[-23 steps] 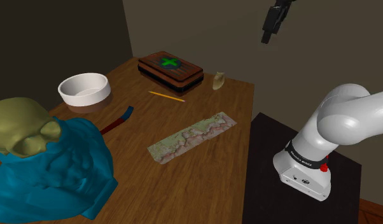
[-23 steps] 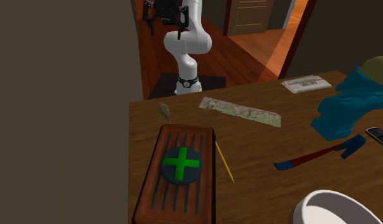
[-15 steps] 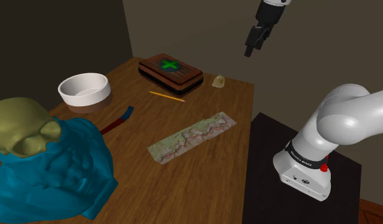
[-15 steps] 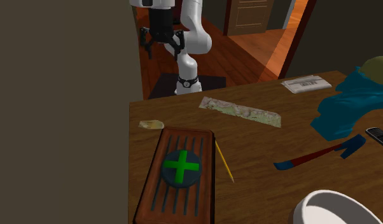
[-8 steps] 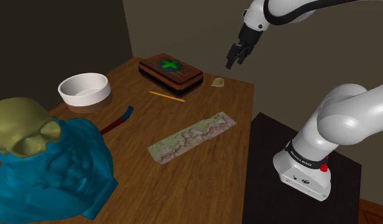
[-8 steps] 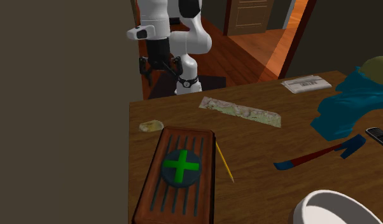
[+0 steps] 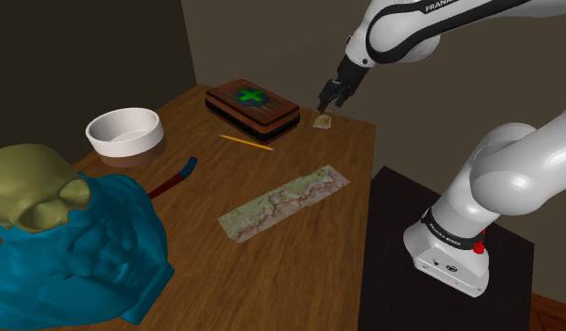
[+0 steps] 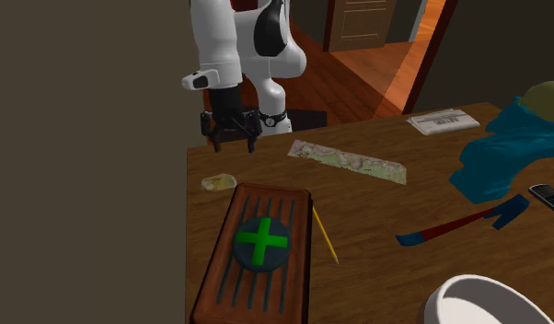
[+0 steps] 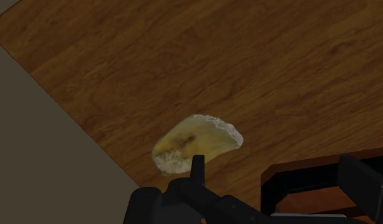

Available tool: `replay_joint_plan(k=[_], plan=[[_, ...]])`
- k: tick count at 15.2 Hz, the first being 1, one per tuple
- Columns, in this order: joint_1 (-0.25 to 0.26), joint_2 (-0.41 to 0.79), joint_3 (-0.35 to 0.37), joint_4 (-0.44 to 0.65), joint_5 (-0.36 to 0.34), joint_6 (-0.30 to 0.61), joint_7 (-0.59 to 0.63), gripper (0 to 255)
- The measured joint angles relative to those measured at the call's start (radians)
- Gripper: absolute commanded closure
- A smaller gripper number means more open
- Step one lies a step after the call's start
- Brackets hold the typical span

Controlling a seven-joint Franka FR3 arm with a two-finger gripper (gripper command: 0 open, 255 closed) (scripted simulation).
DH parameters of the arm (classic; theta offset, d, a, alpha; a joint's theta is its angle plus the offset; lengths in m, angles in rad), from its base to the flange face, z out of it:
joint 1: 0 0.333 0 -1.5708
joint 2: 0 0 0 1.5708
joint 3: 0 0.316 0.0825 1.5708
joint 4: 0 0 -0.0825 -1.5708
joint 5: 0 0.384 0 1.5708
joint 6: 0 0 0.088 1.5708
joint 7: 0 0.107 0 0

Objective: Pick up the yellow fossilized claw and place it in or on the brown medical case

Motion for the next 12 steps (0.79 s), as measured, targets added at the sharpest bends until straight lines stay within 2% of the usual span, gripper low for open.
replay_joint_plan(k=[4, 10, 11, 12], plan=[[0.015, 0.053, -0.004, -0.015, 0.017, 0.069, -0.010, 0], [0.016, 0.059, -0.005, -0.016, 0.019, 0.077, -0.012, 0], [0.016, 0.059, -0.005, -0.016, 0.019, 0.077, -0.012, 255], [0.016, 0.059, -0.005, -0.016, 0.019, 0.077, -0.012, 255]])
